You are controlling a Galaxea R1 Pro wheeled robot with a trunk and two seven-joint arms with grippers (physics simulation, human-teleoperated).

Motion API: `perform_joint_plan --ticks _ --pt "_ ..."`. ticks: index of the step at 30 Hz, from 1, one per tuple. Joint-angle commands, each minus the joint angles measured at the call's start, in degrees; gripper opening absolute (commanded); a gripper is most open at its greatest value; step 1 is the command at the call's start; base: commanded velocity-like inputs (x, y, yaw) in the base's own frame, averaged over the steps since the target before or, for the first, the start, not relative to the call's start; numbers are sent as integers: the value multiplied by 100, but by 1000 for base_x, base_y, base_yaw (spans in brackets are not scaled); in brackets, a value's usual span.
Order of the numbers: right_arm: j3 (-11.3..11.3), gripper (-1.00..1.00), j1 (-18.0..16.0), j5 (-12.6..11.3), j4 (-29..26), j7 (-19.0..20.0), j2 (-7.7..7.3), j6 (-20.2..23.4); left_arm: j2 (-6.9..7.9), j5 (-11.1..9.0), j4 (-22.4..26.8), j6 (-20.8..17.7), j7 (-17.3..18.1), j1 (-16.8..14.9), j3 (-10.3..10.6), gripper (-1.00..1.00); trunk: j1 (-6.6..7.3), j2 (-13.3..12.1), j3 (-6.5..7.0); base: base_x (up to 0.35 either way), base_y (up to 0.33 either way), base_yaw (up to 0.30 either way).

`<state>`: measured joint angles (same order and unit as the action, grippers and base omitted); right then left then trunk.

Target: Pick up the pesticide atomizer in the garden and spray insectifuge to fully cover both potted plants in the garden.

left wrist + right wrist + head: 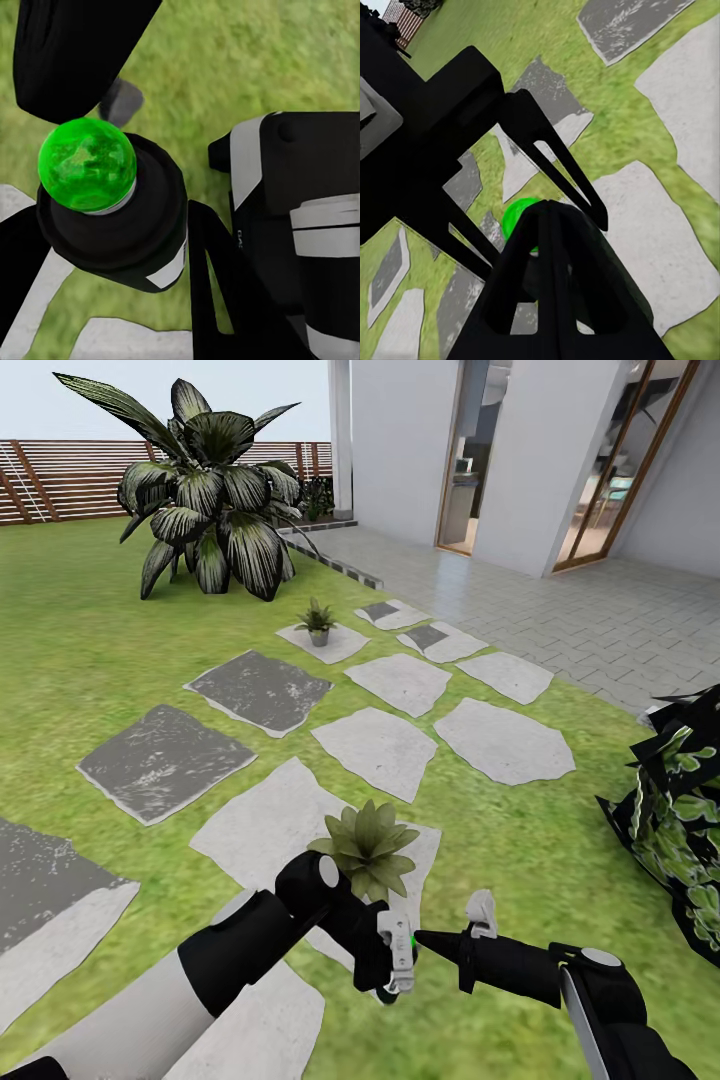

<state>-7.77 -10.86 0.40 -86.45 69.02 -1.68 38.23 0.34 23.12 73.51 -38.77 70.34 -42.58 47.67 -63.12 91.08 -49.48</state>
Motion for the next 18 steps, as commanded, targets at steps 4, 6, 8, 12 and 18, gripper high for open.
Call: perform_joint_plan --ticks 4,6,8,12,18 --pt "-5 -100 -3 4 4 7 1 44 163 26 -2 -9 50 139 -53 -100 0 2 -4 0 0 0" --pt "-5 -100 -3 4 0 6 1 44 230 26 -3 -9 50 142 -55 -100 0 2 -4 0 0 0" --pt "-5 -100 -3 4 -2 6 1 44 251 26 -3 -8 48 142 -55 -100 0 2 -4 0 0 0" --pt "-5 -100 -3 4 -3 6 1 44 272 26 -3 -8 44 141 -56 -100 0 2 -4 0 0 0" --pt "-79 -100 -3 -2 -3 11 -2 44 279 28 -3 -8 42 138 -56 -100 0 2 -4 0 0 0"
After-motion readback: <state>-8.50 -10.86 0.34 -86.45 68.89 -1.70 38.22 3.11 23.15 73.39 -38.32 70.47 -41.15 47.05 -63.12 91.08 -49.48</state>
